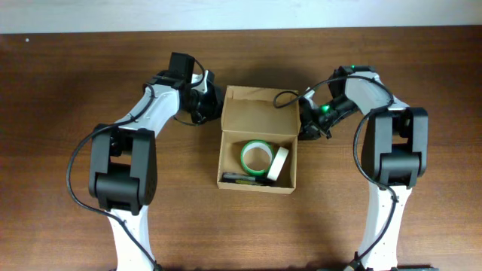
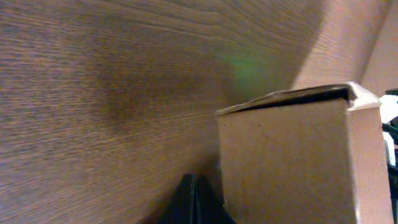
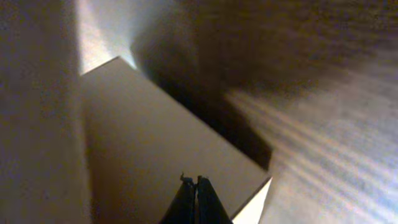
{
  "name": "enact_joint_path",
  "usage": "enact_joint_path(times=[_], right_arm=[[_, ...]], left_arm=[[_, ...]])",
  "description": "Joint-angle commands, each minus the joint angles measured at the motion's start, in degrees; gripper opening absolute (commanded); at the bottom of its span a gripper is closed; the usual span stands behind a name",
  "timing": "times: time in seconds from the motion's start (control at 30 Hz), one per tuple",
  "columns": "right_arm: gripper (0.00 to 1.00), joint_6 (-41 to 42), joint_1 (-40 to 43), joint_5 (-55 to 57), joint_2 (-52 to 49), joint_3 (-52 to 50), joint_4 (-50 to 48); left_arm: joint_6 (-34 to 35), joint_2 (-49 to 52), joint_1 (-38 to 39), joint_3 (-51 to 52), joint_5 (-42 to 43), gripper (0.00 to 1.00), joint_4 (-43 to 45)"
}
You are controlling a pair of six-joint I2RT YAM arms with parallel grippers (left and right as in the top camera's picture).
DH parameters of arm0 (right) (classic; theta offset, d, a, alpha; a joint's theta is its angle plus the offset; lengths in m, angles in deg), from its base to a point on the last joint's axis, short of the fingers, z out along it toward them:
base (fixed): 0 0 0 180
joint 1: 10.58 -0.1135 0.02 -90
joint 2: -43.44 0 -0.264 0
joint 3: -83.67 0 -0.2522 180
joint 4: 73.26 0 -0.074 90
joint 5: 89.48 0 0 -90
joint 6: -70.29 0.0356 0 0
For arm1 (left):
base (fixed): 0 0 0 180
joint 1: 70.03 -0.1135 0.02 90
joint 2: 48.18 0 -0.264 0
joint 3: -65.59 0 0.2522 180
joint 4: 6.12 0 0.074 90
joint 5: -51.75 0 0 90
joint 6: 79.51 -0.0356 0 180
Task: Pack container
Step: 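Move both grippers to the back corners of the box lid, then grip the lid edge with both grippers and swing it forward over the box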
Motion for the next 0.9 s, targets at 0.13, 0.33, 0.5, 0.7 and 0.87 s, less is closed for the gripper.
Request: enact_joint_path(times=[0.13,0.33,0.5,0.7,0.87], right_arm=[[0.04,-4.5,0.3,-2.8,-0.3,7.4,5.0],[0.04,-4.5,1.7,-2.8,-0.3,10.7,5.9],[0.05,-4.5,2.4,-2.8,-0.3,11.2,5.9],[0.04,-4.5,3.3,-2.8,-0.3,11.2,6.1],[0.05,-4.6,3.7,-2.8,-0.3,11.3,6.4]], left_arm=[[0.3,0.5,1.2,0.2,7.1,0.02,0.4],[0.3,0.5,1.2,0.2,7.2,0.02,0.4],[0.3,0.5,1.2,0.2,7.4,0.02,0.7],[0.3,0.5,1.2,0.2,11.6,0.02,3.6],[0.3,0.5,1.2,-0.2,17.6,0.02,8.0]])
